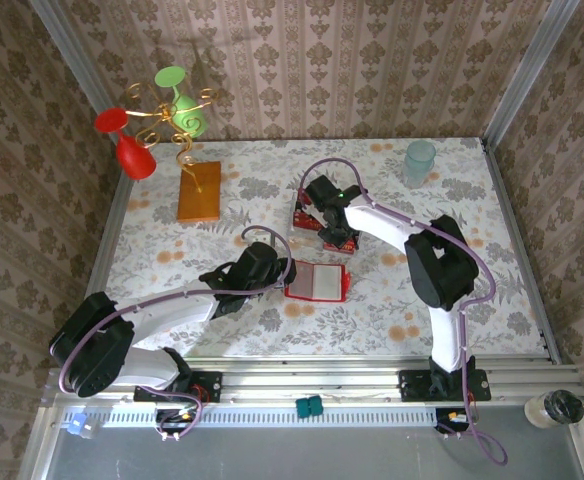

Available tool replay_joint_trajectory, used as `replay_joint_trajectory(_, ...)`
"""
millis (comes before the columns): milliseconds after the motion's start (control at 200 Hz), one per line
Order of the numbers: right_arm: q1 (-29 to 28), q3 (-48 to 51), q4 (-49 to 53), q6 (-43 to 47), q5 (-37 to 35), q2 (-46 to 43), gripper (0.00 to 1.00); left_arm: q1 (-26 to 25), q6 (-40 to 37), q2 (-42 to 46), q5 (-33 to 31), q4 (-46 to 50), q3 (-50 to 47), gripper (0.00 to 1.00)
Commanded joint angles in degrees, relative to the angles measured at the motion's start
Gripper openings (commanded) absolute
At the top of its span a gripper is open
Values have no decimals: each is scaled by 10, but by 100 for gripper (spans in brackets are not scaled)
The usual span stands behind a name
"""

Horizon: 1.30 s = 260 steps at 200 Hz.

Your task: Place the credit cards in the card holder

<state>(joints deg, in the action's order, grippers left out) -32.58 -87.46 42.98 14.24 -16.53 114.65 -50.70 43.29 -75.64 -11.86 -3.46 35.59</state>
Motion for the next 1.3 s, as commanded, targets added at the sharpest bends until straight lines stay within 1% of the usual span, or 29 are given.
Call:
replay_joint_trajectory(0,-5,18,5,23,32,-19,12,2,3,-1,2,-8,-2,63)
replay_joint_trajectory(255,-8,25,2,54,87,-36,3,2,1,-4,6,-7,3,63)
replay_joint_trajectory(335,-12,20,6,59,94,-38,0,1,-1,-5,6,-2,7,63)
replay_joint_trajectory(720,-21,-3,25,72,95,-63,0,3,-3,-7,8,-1,12,63)
replay_joint_trajectory(1215,-20,13,5,71,77,-17,0,3,-3,-7,7,1,14,63)
replay_joint_trajectory(1245,-20,13,6,71,75,-13,3,3,-3,-7,7,1,14,63)
replay_joint_trajectory(1295,-19,12,5,71,74,-9,4,3,-3,-8,8,0,15,63)
